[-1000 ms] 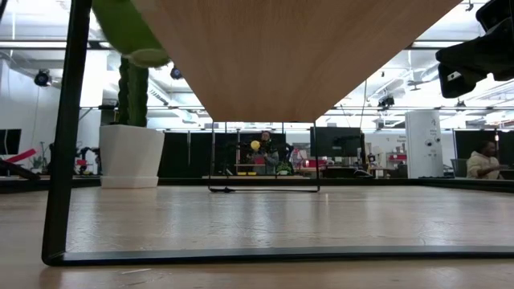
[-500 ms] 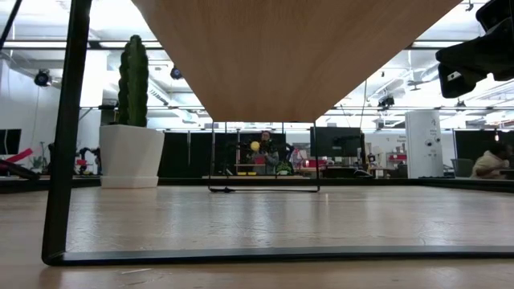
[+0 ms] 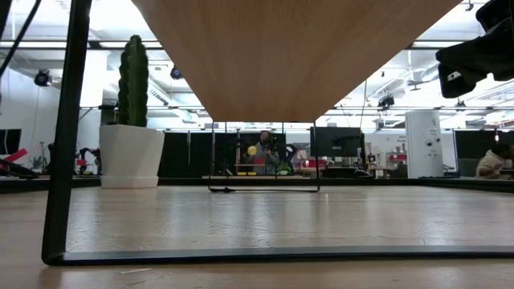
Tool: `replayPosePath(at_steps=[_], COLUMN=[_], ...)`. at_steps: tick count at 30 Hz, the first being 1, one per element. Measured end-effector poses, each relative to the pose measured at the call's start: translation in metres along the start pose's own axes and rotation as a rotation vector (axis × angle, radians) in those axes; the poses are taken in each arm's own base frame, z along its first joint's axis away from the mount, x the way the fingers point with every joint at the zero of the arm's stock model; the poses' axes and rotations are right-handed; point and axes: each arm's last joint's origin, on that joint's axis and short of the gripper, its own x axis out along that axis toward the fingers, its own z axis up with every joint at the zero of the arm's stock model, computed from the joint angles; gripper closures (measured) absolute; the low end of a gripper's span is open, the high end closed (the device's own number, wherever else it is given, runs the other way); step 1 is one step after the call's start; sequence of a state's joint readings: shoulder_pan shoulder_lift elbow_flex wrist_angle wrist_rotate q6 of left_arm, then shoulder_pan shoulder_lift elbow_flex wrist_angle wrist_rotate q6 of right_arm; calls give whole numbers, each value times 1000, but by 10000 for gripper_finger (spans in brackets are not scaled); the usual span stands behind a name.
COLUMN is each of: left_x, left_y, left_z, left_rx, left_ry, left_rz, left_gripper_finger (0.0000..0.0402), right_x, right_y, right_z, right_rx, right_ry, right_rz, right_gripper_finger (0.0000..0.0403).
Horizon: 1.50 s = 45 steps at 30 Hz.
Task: Pick & Place Mini bowls
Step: Stack the white patterned bowl on top of the white patterned bowls on the shelf
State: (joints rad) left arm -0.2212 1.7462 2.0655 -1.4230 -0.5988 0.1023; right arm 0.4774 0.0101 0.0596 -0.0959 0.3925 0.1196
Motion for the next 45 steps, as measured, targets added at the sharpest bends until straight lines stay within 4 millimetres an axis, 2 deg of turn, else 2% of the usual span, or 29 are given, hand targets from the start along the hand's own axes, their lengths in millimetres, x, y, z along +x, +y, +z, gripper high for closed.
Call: replayPosePath(at_steps=[5,10,15,22,27,45], left_x=[8,20,31,44,54,58], left_y=[2,-4,-6,-3,-3,-1], left_z=[8,15,21,23,24,22], left_rx=[66,145,155,190,179,194], left_ry=[-41,-41,-56,-41,-45,-20], left_rz=[-12,-40,-108,-106,-186,-204], left_gripper_finger=[401,401,402,402,401,401], right_x=[0,0,0,0,0,0], right_y=[0,0,0,0,0,0], right_z=[0,0,0,0,0,0], right_rx=[0,0,0,0,0,0], right_ry=[0,0,0,0,0,0], right_rz=[0,0,0,0,0,0], right_gripper_finger=[394,394,394,394,394,394])
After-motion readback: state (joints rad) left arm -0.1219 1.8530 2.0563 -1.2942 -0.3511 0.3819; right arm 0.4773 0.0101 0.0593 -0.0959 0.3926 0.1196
